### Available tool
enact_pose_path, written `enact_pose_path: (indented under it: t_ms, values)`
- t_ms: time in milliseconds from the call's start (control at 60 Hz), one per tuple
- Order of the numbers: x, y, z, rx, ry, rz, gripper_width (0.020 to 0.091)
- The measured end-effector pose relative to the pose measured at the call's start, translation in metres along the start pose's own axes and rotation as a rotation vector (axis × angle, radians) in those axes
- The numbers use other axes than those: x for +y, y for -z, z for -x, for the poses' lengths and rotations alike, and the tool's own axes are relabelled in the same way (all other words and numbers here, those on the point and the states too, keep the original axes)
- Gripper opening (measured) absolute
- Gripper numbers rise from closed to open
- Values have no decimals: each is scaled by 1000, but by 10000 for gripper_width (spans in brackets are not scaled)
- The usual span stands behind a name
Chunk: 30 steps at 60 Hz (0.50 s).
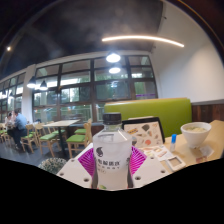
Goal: Pour water
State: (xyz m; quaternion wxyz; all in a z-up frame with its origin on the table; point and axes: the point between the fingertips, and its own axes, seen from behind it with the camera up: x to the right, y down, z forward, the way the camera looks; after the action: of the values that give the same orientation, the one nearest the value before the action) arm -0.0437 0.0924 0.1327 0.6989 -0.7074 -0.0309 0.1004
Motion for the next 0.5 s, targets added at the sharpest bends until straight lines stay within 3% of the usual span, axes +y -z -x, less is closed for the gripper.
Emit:
enact_pose_path:
  t_ms: [83, 117, 300, 400, 483, 500]
  values:
    - [15, 4, 5, -25, 40, 32, 457]
    - [9, 6, 8, -30, 66, 4, 441]
    - [-1, 14, 1, -28, 58, 16, 469]
    - [3, 9, 7, -26, 63, 19, 550]
    - [5, 8, 11, -18, 71, 32, 661]
    - [4, 7, 11, -16, 71, 29, 715]
